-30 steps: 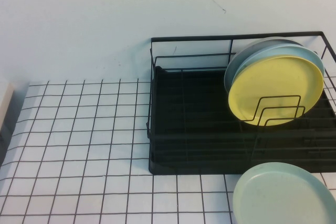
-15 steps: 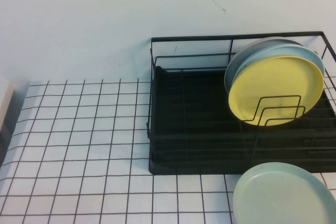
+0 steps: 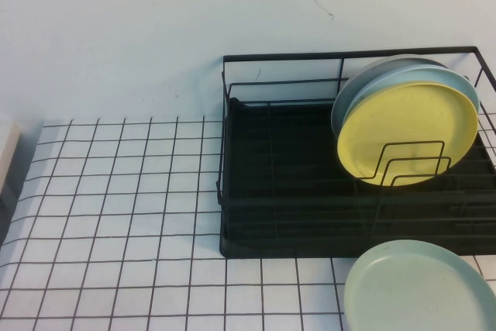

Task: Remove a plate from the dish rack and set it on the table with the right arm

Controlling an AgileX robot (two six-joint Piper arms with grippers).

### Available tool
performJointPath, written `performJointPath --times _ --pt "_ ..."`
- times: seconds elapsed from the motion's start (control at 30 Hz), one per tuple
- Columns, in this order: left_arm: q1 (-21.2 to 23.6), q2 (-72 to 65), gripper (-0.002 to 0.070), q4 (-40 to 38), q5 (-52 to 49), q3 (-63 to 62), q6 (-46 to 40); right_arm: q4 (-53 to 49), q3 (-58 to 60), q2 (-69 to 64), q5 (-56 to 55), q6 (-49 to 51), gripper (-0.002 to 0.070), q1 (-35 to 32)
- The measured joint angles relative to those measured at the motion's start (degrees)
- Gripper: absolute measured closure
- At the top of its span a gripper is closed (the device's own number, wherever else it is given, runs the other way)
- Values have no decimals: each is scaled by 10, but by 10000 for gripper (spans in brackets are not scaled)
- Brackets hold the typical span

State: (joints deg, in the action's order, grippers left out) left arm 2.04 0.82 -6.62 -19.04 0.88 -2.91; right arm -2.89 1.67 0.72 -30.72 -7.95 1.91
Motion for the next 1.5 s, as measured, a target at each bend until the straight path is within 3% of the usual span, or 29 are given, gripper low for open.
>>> performJointPath --times 0.2,0.5,0.77,0.93,1.13,1.23,1.4,1.5 --pt "0 0 678 0 0 0 0 29 -3 0 -39 -20 680 0" --pt "0 0 678 0 0 0 0 34 -214 -30 373 -45 680 0" --pt "0 0 678 0 0 0 0 34 -401 -238 649 -99 680 0" --pt "0 0 678 0 0 0 0 44 -460 -370 688 -169 680 0" --pt "0 0 678 0 0 0 0 76 -489 -512 636 -335 668 0" --pt "0 0 678 0 0 0 0 120 -500 -580 609 -413 598 0" --pt "0 0 678 0 0 0 0 186 -524 -691 555 -523 331 16" --pt "0 0 678 0 0 0 0 194 -545 -747 536 -558 246 33"
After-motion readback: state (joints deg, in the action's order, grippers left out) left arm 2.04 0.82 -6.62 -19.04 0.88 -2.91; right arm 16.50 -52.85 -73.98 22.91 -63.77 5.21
